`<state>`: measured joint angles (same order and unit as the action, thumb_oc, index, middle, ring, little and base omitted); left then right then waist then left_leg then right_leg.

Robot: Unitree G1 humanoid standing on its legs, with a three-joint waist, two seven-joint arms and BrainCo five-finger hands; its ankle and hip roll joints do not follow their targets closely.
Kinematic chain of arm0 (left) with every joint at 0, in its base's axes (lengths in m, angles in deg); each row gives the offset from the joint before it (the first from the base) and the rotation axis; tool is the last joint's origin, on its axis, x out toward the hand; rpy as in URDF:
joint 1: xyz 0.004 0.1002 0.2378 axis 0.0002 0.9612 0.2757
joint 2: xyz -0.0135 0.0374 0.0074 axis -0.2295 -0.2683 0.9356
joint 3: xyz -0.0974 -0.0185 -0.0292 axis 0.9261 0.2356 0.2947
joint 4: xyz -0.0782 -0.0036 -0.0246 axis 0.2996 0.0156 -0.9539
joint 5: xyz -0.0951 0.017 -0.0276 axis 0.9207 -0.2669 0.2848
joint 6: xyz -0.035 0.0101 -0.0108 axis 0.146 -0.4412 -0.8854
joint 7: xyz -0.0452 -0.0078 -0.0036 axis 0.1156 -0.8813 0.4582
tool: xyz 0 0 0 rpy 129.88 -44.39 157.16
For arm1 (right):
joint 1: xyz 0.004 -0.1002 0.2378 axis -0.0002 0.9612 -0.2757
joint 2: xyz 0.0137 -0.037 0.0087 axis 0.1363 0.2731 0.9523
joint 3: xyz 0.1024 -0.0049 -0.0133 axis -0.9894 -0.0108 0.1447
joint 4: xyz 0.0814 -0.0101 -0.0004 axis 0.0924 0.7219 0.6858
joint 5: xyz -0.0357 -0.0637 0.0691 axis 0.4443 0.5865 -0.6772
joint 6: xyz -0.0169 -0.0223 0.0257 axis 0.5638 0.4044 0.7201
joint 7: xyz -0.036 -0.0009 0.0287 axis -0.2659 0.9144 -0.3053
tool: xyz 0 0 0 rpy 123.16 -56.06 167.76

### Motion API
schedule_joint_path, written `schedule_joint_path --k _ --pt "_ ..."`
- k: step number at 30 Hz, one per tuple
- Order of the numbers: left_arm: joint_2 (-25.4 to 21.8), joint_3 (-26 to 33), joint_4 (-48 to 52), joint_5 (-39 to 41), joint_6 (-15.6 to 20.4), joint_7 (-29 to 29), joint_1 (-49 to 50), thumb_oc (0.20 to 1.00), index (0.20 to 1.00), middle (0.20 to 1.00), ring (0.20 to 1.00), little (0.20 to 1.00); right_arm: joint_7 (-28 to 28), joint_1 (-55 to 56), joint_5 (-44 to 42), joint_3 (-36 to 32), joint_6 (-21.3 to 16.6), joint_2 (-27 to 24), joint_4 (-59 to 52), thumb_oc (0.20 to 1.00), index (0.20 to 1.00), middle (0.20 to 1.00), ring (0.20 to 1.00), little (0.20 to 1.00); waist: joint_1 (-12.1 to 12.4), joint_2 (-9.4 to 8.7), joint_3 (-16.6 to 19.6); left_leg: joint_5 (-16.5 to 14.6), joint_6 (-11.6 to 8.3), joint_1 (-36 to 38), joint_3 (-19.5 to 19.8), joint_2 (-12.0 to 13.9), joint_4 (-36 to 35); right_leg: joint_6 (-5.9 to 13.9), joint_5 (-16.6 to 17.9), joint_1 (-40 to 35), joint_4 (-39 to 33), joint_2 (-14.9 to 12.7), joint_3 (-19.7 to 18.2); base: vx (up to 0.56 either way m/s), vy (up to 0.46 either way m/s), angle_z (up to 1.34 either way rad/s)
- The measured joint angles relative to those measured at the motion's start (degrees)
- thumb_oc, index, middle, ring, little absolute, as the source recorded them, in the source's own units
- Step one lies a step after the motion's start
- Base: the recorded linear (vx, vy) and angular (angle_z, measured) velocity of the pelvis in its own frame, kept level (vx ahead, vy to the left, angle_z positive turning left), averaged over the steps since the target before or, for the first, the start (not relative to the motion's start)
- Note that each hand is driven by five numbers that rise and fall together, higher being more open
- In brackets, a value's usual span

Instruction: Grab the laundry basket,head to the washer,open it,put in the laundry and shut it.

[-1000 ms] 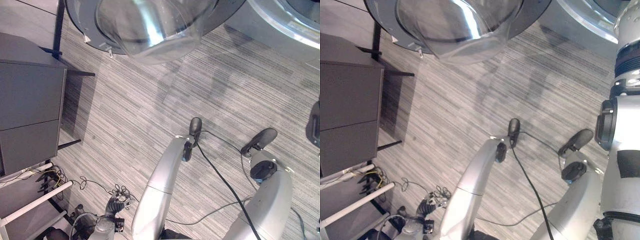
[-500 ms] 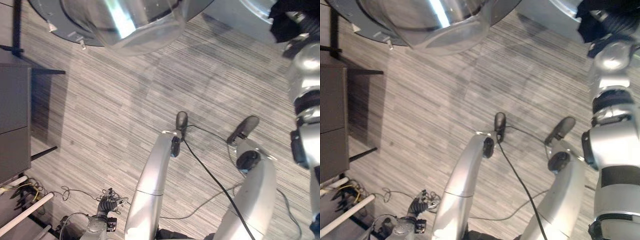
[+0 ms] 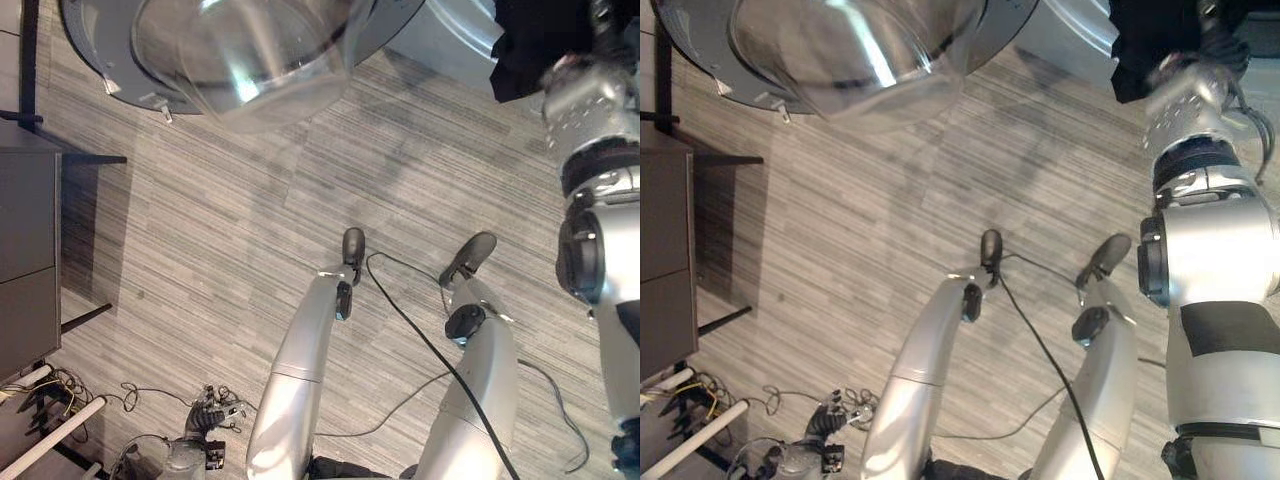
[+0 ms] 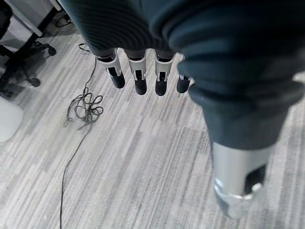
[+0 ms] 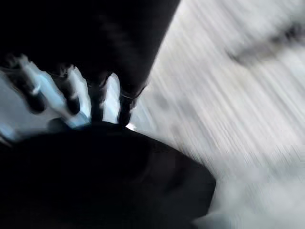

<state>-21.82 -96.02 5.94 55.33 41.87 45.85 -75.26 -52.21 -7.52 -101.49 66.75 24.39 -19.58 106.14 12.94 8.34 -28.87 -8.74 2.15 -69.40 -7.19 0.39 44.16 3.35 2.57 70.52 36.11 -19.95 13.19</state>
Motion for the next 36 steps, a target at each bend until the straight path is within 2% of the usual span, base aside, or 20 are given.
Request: schedule_joint_path --k 3,4,10,12,13,15,20,23,24,26,27,28,35,36 --pt "0.04 -0.49 0.72 0.07 0.19 -0.02 -0.06 1.0 1.0 1.0 1.0 1.0 0.81 0.72 -1.0 0.78 -9.32 0.41 -0.95 1.0 1.0 1.0 1.0 1.0 1.12 1.63 -0.04 0.2 -0.32 -2.15 0.7 -0.4 0.63 0.03 0.01 1.89 0.11 -0.33 0.11 0.0 0.021 0.02" --pt "0.07 -0.69 0.68 0.07 0.04 -0.02 0.02 1.0 1.0 1.0 1.0 1.0 0.82 0.7 -0.98 0.74 -10.79 0.37 -0.95 1.0 1.0 1.0 1.0 1.0 1.55 1.71 -0.02 0.29 -0.46 -2.72 1.08 -0.52 0.62 0.05 0.02 2.26 -0.12 -0.22 0.21 -0.01 0.028 0.05" --pt "0.51 -2.8 0.12 0.01 0.06 -0.06 -0.81 1.0 1.0 1.0 1.0 1.0 2.56 0.32 3.02 -2.46 -10.99 -0.18 1.5 1.0 1.0 1.0 1.0 1.0 2.17 1.8 0.04 1.32 -0.12 -2.49 1.37 -1.09 -1.37 0.71 0.52 1.7 -2.37 -0.02 0.48 -0.01 0.011 0.0" --pt "0.5 -3.64 0.57 0.04 0.0 -0.26 -1.3 1.0 1.0 1.0 1.0 1.0 2.52 -1.86 5.71 -1.52 -10.14 -0.75 10.3 1.0 1.0 1.0 1.0 1.0 2.07 1.81 0.05 2.02 -0.36 -1.53 1.21 -1.14 -1.59 0.35 1.85 0.49 -3.19 -0.04 0.45 -0.02 0.015 0.07" --pt "0.79 -4.64 0.54 0.01 -0.2 -0.54 -1.6 1.0 1.0 1.0 1.0 1.0 2.64 -1.97 6.13 -1.43 -7.4 -1.1 12.18 1.0 1.0 1.0 1.0 1.0 1.66 1.8 0.05 1.83 -0.1 -0.77 1.2 -1.17 -1.86 0.42 2.0 -0.47 -3.57 0.07 0.71 0.0 0.0 0.0" --pt "1.33 -4.3 0.47 0.03 -0.31 -0.81 -1.59 1.0 1.0 1.0 1.0 1.0 3.69 -1.7 6.25 2.6 -4.37 0.03 11.34 1.0 1.0 1.0 1.0 1.0 0.96 1.77 0.07 1.61 0.66 -0.43 1.14 -1.03 -1.3 0.21 2.31 -1.01 -3.1 0.14 0.83 0.0 -0.001 -0.03" --pt "2.13 -3.89 0.7 2.28 -0.6 -1.46 -3.94 1.0 1.0 1.0 1.0 1.0 6.65 -1.25 9.11 7.82 -0.12 5.7 7.86 1.0 1.0 1.0 1.0 1.0 -1.33 1.48 0.07 1.43 0.77 0.68 1.44 -0.46 -0.92 -0.3 2.94 -2.83 -3.74 0.87 1.42 -0.01 -0.012 -0.04" --pt "2.06 -3.8 0.82 4.06 -0.66 -1.51 -3.61 1.0 1.0 1.0 1.0 1.0 7.74 -1.05 10.83 9.81 1.8 7.22 8.9 1.0 1.0 1.0 1.0 1.0 -1.64 -0.16 0.63 1.4 0.36 1.64 1.65 -0.16 -1.71 0.29 3.36 -4.33 -6.18 1.19 1.74 0.0 -0.027 -0.09" --pt "1.97 -3.82 0.75 4.31 -1.25 -1.53 -3.56 1.0 1.0 1.0 1.0 1.0 7.96 -0.71 10.86 9.82 1.81 8.05 8.89 1.0 1.0 1.0 1.0 1.0 -1.68 -2.08 1.55 1.8 0.02 1.91 1.6 -0.09 -3.2 0.66 3.59 -4.82 -8.35 1.69 1.95 0.0 -0.014 -0.11" --pt "1.97 -3.86 0.55 4.31 -1.47 -1.53 -3.57 1.0 1.0 1.0 1.0 1.0 8.1 -0.31 10.9 9.81 1.82 8.62 8.91 1.0 1.0 1.0 1.0 1.0 -1.61 -2.81 1.91 2.07 -0.18 2.07 1.64 0.05 -3.55 1.06 3.92 -5.23 -9.18 2.02 1.97 0.0 -0.007 -0.05" --pt "1.86 -3.93 0.46 4.31 -1.57 -1.44 -3.58 1.0 1.0 1.0 1.0 1.0 8.86 0.03 11.31 9.83 2.74 9.07 9.61 0.338 0.338 0.338 0.338 0.338 -1.4 -3.4 2.17 2.11 -0.22 2.97 2.05 0.06 -3.65 1.08 4.14 -6.91 -10.06 1.99 2.96 0.0 0.0 0.0" --pt "1.69 -3.86 0.32 4.33 -1.59 -1.44 -3.58 1.0 1.0 1.0 1.0 1.0 9.05 -0.02 11.36 9.82 3.03 9.1 9.61 0.2 0.2 0.2 0.2 0.2 -1.13 -3.6 2.27 2.1 -0.2 3.08 2.02 0.05 -3.65 1.08 4.15 -7.1 -10.11 1.99 3.0 0.01 -0.019 0.06" --pt "1.58 -4.17 -0.94 4.47 -1.63 -1.42 -3.57 1.0 1.0 1.0 1.0 1.0 9.17 -2.36 11.21 9.6 3.04 6.9 9.96 0.2 0.2 0.2 0.2 0.2 1.27 -3.58 2.26 2.09 -0.22 2.91 2.66 -0.65 -3.83 0.46 3.88 -6.5 -7.86 1.34 3.22 0.01 0.003 0.09" --pt "1.57 -4.29 -1.07 4.46 -1.58 -1.43 -3.58 1.0 1.0 1.0 1.0 1.0 8.92 -3.69 10.93 9.82 2.82 5.43 10.11 0.2 0.2 0.2 0.2 0.2 1.77 -3.53 2.24 2.09 -0.22 2.66 2.93 -0.87 -3.82 0.2 3.27 -5.89 -6.81 0.96 3.34 0.03 0.012 0.1"
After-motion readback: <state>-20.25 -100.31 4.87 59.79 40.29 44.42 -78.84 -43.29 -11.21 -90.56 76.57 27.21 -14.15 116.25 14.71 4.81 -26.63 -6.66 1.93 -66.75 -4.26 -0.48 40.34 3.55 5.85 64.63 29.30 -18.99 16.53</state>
